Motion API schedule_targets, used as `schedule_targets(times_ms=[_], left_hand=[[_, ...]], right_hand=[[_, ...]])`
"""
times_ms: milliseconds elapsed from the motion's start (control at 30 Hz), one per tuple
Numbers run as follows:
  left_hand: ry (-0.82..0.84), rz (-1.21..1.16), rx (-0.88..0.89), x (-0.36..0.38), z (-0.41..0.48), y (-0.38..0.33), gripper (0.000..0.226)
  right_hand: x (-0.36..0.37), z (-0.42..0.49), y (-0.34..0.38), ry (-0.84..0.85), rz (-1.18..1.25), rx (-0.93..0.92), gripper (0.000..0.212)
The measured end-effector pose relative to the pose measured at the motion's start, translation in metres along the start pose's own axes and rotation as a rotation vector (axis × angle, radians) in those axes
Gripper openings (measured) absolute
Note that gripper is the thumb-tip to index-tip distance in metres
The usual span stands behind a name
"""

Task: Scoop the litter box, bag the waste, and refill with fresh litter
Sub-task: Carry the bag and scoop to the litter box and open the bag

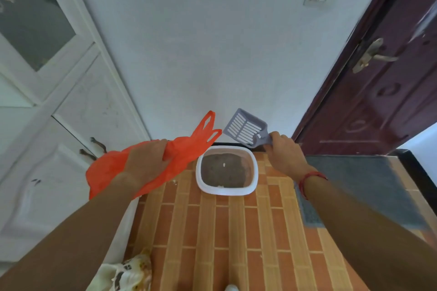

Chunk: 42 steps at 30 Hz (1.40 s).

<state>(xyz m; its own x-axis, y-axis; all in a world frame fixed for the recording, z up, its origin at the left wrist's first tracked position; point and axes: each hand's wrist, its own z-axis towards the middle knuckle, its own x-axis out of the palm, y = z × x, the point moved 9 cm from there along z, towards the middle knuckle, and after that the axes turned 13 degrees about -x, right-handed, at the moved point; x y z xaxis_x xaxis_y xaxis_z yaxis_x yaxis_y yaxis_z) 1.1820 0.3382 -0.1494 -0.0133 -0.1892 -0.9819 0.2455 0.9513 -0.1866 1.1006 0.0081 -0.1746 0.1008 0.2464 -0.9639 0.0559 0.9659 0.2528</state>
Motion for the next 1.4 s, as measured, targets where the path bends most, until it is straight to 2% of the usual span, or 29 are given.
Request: schedule_targets(times_ms=[167, 300, 433, 600, 700, 833, 1000, 1300, 1400], left_hand=[[0.055, 0.038, -0.031, 0.018, 0.012, -0.006, 0.038], [0.1, 0.003, -0.076, 0.032, 0.029, 0.002, 0.031], [0.1, -0.028, -0.098, 0.045, 0.05, 0.013, 0.042], [0.159, -0.087, -0.138, 0.075, 0.095, 0.033, 0.03], [0.158, -0.102, -0.141, 0.088, 0.121, 0.043, 0.044], [0.188, -0.131, -0.165, 0.11, 0.142, 0.053, 0.027], [0.222, -0.17, -0.199, 0.128, 0.152, 0.065, 0.025], [0.199, -0.164, -0.354, 0.16, 0.145, 0.088, 0.016], [0.191, -0.162, -0.413, 0.182, 0.144, 0.092, 0.015]], right_hand=[[0.018, 0.019, -0.021, 0.049, 0.025, 0.002, 0.023], [0.032, 0.041, -0.025, 0.085, 0.038, -0.002, 0.02], [0.048, 0.072, -0.025, 0.11, 0.051, 0.006, 0.017], [0.067, 0.117, -0.026, 0.142, 0.015, -0.001, 0.017], [0.08, 0.142, -0.027, 0.172, 0.004, 0.018, 0.017], [0.098, 0.169, -0.024, 0.211, 0.05, 0.027, 0.017], [0.119, 0.197, -0.021, 0.245, 0.091, 0.019, 0.023], [0.176, 0.235, -0.011, 0.339, 0.157, -0.11, 0.011], [0.204, 0.247, -0.015, 0.342, 0.173, -0.127, 0.018]])
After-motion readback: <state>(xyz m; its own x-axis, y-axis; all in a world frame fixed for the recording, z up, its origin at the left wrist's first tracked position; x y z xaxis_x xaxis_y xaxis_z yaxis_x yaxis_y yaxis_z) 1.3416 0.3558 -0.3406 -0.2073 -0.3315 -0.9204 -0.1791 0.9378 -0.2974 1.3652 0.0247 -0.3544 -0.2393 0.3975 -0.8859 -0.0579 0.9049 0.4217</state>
